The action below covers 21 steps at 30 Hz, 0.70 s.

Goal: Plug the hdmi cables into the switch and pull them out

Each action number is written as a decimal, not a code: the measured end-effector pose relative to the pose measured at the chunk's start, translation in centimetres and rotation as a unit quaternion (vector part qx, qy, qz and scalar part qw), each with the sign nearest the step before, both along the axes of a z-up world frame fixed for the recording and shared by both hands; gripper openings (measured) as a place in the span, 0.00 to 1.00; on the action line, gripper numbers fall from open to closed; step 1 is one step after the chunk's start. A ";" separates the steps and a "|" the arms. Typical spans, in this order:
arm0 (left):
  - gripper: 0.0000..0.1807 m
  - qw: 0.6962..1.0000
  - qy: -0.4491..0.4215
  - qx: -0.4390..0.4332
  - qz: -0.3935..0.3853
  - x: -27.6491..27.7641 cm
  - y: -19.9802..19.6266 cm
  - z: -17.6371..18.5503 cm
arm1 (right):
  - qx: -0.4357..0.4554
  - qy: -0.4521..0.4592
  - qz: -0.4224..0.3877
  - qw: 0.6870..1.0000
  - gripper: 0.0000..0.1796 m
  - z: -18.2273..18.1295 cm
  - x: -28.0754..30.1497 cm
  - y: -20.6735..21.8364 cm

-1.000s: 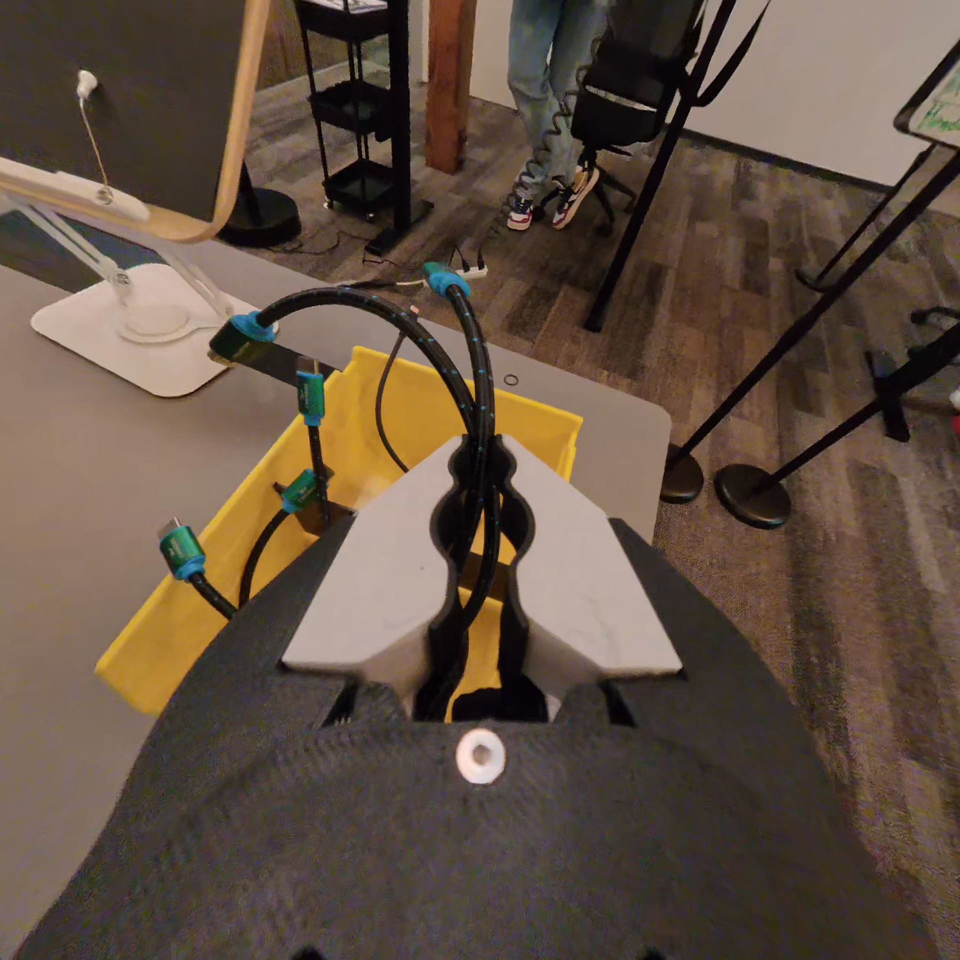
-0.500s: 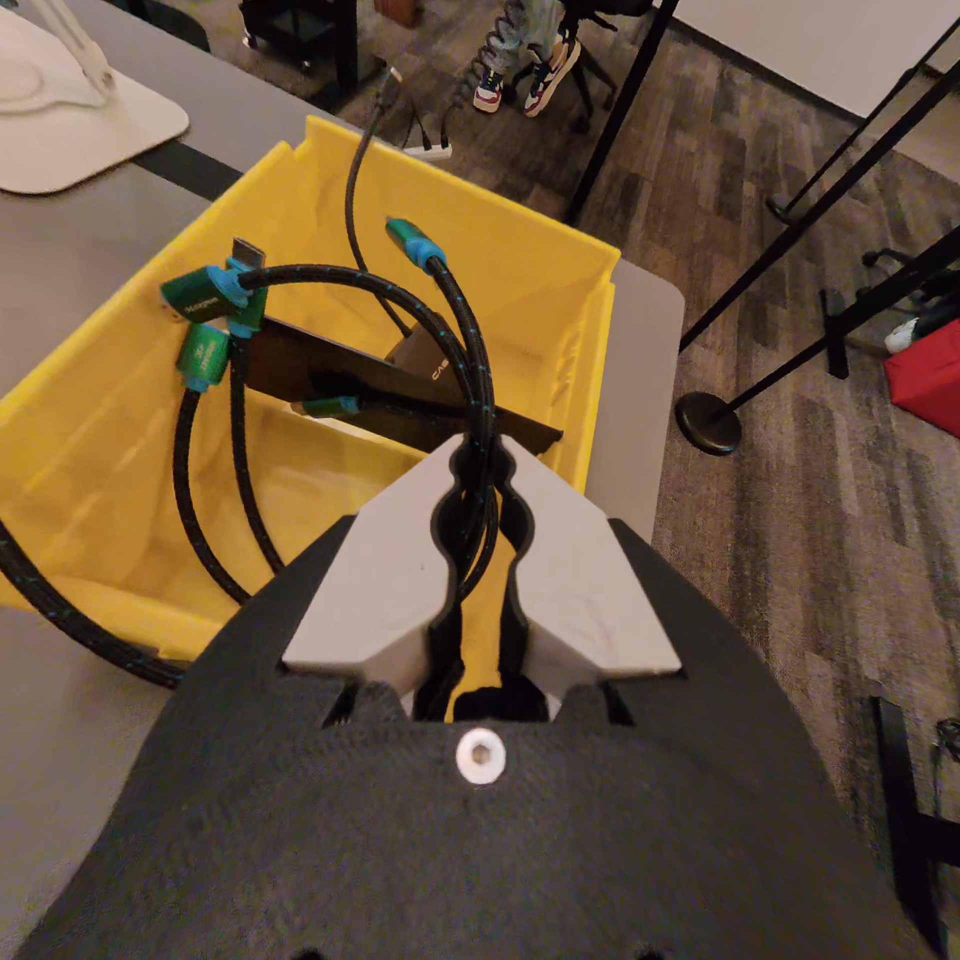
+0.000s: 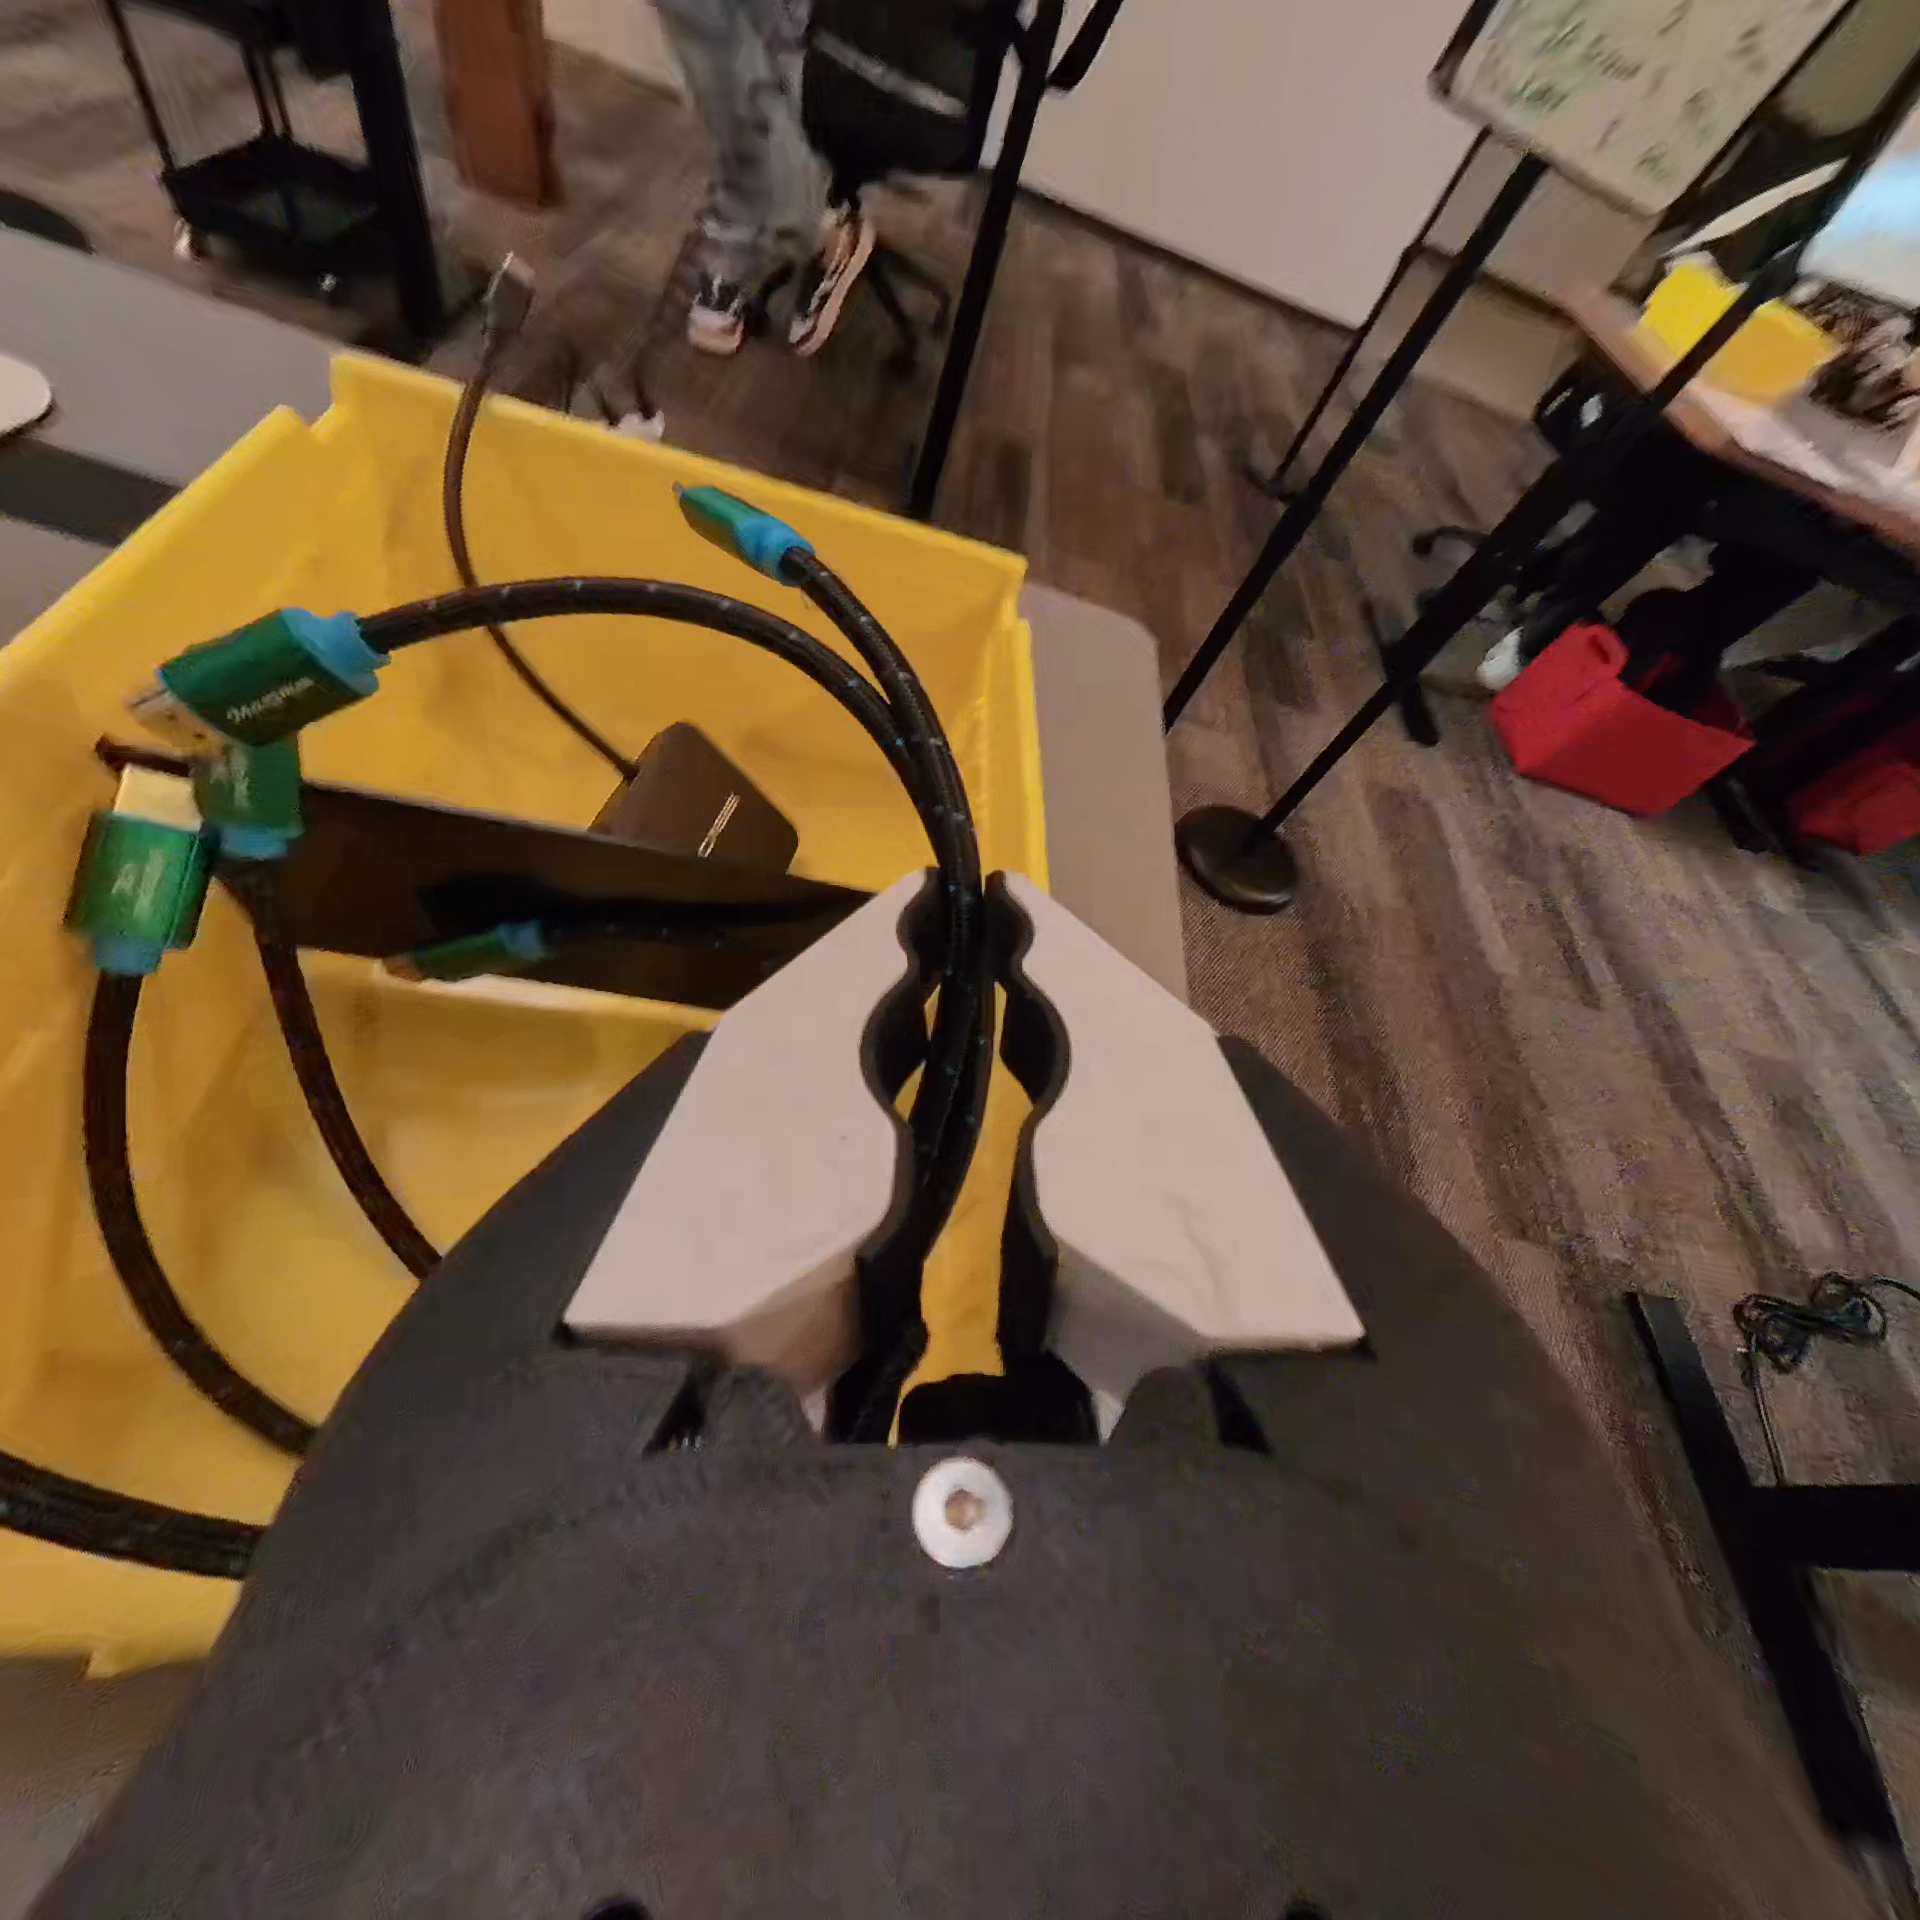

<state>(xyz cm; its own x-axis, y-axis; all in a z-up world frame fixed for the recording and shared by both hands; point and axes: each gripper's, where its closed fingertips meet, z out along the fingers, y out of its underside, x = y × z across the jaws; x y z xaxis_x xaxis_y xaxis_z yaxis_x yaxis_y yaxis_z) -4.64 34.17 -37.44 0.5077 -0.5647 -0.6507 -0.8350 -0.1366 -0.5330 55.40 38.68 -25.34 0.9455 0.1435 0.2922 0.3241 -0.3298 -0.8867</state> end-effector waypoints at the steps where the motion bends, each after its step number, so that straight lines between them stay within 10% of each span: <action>1: 0.18 1.000 0.000 0.000 0.000 0.0 0.0 0.0 | 0.017 0.002 -0.007 1.000 0.03 0.5 0.2 0.2; 21: 0.18 1.000 0.001 0.000 0.001 0.0 0.1 0.0 | -0.005 -0.205 -0.023 0.978 0.03 -4.5 -0.3 -1.7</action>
